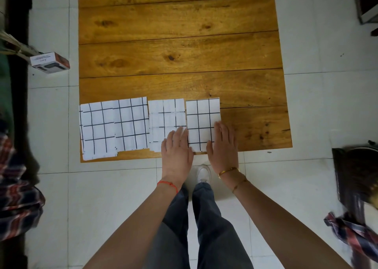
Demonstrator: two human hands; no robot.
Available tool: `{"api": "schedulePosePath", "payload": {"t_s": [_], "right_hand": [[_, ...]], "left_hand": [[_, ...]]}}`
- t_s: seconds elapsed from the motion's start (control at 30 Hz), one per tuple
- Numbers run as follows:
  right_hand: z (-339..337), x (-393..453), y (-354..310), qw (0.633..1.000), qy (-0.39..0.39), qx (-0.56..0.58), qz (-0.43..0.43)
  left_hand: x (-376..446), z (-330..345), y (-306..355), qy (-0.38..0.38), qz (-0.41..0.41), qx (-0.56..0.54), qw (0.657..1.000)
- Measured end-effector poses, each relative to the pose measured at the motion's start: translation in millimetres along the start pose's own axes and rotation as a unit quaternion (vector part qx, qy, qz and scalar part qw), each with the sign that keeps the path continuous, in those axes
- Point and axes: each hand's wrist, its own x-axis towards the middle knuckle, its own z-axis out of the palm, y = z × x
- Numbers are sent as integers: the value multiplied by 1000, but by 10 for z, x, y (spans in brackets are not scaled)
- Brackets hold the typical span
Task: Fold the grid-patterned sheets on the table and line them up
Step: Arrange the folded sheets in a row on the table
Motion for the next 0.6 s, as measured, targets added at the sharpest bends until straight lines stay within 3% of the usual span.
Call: {"api": "schedulePosePath", "payload": {"t_s": [0.1,0.2,0.4,0.6], "right_hand": [[-78,50,-167,994,11,108,-26],[-94,168,-367,969,-57,235,53],[-48,372,-601,957,-102,244,121],[10,465,-760,930,-109,286,204]], "left_hand": [[-1,-108,-146,58,-77,-61,993],[46,-207,-304,64,-160,-89,981],[140,-258,-538,47,-262,-97,959],[216,-230,-579,32,-305,-121,944]]}}
